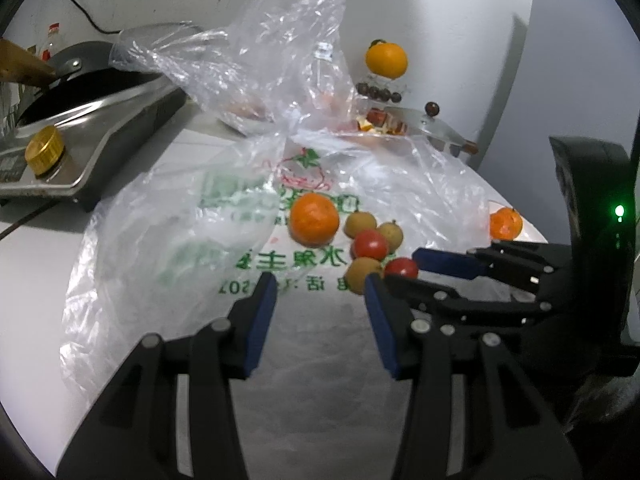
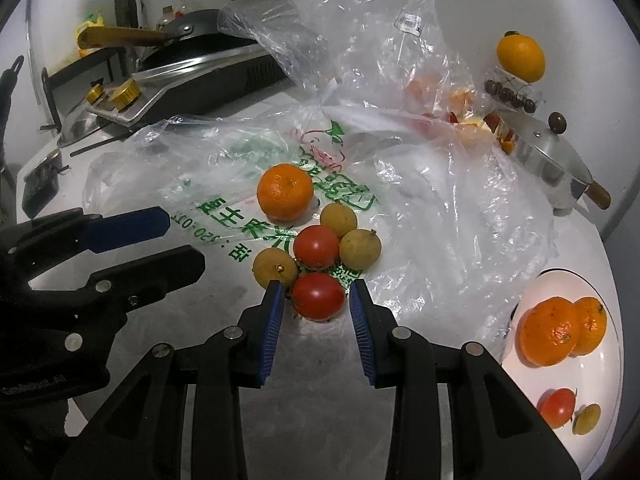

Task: Organize fruits
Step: 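Grasp a red cherry tomato with the right gripper, then grasp a small yellow-brown fruit with the left gripper, then carry the yellow fruit with the left gripper while the right gripper carries the tomato to the plate, then open the left gripper over the plate while the right gripper releases the tomato there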

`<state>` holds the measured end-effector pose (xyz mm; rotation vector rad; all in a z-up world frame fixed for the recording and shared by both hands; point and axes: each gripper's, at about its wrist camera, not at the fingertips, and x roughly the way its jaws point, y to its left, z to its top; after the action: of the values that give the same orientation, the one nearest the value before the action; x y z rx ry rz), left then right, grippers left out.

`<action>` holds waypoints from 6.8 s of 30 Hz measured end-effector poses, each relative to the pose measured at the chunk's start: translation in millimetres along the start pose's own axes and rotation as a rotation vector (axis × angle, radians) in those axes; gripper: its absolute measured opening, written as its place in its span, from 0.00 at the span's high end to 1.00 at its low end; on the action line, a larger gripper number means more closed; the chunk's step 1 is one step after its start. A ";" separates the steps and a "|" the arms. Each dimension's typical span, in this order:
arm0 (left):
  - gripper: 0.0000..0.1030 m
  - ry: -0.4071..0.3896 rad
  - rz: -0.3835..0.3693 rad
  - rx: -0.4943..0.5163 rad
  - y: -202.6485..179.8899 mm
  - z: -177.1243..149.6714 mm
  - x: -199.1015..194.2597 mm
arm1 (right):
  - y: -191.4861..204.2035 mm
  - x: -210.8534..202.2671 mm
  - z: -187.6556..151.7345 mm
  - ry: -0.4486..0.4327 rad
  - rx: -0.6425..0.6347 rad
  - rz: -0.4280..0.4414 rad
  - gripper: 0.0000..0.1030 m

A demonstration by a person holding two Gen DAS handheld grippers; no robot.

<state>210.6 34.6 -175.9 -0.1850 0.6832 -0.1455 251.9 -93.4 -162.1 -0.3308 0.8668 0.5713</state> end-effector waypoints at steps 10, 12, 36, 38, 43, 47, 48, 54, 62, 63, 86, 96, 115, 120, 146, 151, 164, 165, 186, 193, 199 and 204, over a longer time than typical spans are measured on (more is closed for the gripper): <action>0.54 -0.001 0.014 0.018 -5.0 1.7 -0.7 | 0.7 7.1 0.3 0.014 -0.021 0.019 0.65; 0.54 0.000 0.017 0.025 -7.6 2.4 -0.4 | 0.3 4.7 0.3 0.005 -0.021 0.023 0.66; 0.54 0.024 0.048 0.020 -17.5 4.9 5.5 | -18.1 -1.3 2.3 -0.023 0.010 0.081 0.68; 0.54 0.038 0.039 0.011 -14.7 4.8 6.4 | -15.9 1.4 3.3 -0.017 0.008 0.085 0.68; 0.54 0.045 0.033 0.019 -12.0 4.6 7.1 | -12.3 9.8 3.1 0.011 0.016 0.098 0.68; 0.54 0.055 0.037 0.027 -13.4 5.7 10.8 | -11.9 9.7 2.6 0.012 0.009 0.091 0.72; 0.54 0.058 0.038 0.029 -14.4 6.7 11.8 | -12.1 8.3 2.4 0.006 0.007 0.089 0.73; 0.33 0.067 0.030 0.034 -17.5 14.1 15.4 | -22.5 -9.2 4.8 -0.053 0.012 0.060 0.73; 0.33 0.101 0.019 0.086 -33.4 18.6 29.1 | -40.4 -33.8 10.1 -0.142 0.055 0.029 0.73; 0.33 0.107 0.021 0.095 -35.1 18.2 32.1 | -42.2 -35.1 10.0 -0.148 0.059 0.028 0.73; 0.70 0.182 0.084 0.212 -55.7 14.3 64.7 | -65.4 -40.7 -3.4 -0.188 0.115 0.053 0.73; 0.73 0.141 0.075 0.195 -52.0 12.4 50.1 | -63.6 -44.9 -5.1 -0.183 0.108 0.041 0.73; 0.73 0.019 -0.017 0.187 -65.0 12.2 0.4 | -48.8 -70.1 -20.2 -0.187 0.096 0.016 0.73; 0.73 0.014 -0.025 0.181 -69.0 11.0 -4.6 | -49.2 -77.3 -25.5 -0.193 0.101 0.014 0.73; 0.73 -0.007 -0.104 0.264 -141.6 9.9 -10.2 | -90.4 -117.5 -69.1 -0.236 0.169 -0.020 0.73; 0.73 -0.001 -0.118 0.279 -156.3 7.4 -9.0 | -101.5 -120.5 -78.6 -0.233 0.183 -0.025 0.73; 0.73 0.031 -0.141 0.325 -193.8 0.7 5.2 | -132.3 -127.5 -106.8 -0.229 0.236 -0.043 0.73; 0.73 0.034 -0.141 0.327 -196.0 0.2 6.8 | -134.3 -127.2 -108.5 -0.227 0.239 -0.043 0.73; 0.73 0.105 -0.155 0.367 -233.9 -9.3 43.1 | -165.7 -116.7 -131.5 -0.202 0.267 -0.028 0.73; 0.72 0.138 -0.160 0.345 -233.8 -8.5 48.3 | -166.9 -117.0 -132.5 -0.204 0.257 -0.012 0.73; 0.72 0.149 -0.150 0.328 -231.5 -8.1 49.6 | -165.7 -117.5 -131.9 -0.203 0.257 -0.010 0.73; 0.69 0.149 -0.143 0.323 -229.9 -9.2 46.1 | -165.0 -118.2 -131.2 -0.199 0.257 -0.017 0.73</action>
<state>223.4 -199.3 -161.3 0.0884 0.7842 -0.4063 208.2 -330.1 -141.2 -0.0468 0.7339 0.4617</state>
